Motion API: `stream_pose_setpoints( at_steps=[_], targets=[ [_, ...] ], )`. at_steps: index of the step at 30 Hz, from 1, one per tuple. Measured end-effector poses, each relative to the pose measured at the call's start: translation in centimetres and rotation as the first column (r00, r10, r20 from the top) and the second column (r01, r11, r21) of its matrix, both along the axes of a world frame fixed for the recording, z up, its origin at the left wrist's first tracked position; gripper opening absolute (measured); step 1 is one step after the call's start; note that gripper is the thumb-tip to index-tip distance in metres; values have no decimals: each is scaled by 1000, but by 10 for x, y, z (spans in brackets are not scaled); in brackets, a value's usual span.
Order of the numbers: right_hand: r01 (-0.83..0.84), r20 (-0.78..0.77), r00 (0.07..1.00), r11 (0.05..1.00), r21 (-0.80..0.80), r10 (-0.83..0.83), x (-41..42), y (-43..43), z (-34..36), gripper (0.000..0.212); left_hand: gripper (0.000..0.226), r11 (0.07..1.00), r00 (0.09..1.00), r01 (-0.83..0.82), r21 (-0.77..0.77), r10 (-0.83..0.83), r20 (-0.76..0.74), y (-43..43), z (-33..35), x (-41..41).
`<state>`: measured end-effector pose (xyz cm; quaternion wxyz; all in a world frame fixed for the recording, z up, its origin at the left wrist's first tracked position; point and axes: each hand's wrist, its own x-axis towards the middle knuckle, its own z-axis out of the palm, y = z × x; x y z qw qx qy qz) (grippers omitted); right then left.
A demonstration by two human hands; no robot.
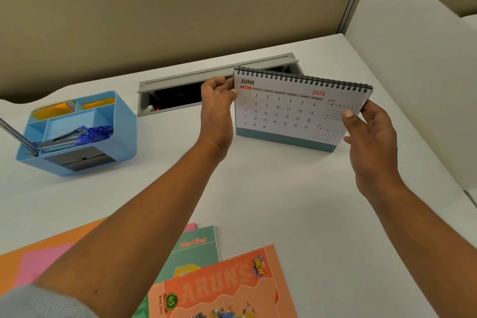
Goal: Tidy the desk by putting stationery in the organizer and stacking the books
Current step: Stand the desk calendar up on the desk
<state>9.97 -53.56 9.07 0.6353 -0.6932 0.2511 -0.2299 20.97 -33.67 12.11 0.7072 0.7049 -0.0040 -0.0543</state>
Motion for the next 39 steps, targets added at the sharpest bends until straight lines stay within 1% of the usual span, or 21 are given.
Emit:
stream_pose_setpoints(
  at_steps=[2,6,15,19,24,29,33,35,37,39],
  targets=[
    [-2,-4,1000,1000,4,2,0,1,-1,44,26,1000,1000,0,6,0,-8,-1,0,1],
    [-11,-12,1000,1000,1,11,0,1,-2,52,27,1000,1000,4,5,-4,-26,-4,0,1],
    [3,-53,999,1000,-9,-3,1,-4,-11,53,31,1000,999,-1,1,1,-38,-6,0,-1],
    [-2,-53,999,1000,-10,2,1,-5,-12,53,32,1000,998,-10,14,11,-69,-5,-1,-1],
    [55,-34,998,998,15,-54,0,-5,-10,44,32,995,993,-41,88,50,-105,-1,-6,0],
    [93,-85,992,996,-1,-93,-6,-8,-8,53,34,979,985,-105,172,126,-114,12,-8,-7],
    [104,-95,990,995,-1,-104,-11,-6,-2,56,39,966,982,-130,223,157,-106,28,-9,-19],
    [82,-99,992,997,-3,-82,-11,-3,-2,53,40,964,986,-88,251,120,-115,31,-6,-26],
    [45,-105,993,999,-9,-45,-10,1,-1,49,42,957,992,6,291,31,-120,30,-1,-32],
    [49,-115,992,999,-7,-50,-9,4,-1,55,44,947,993,68,313,-32,-117,25,6,-34]
  ],
)
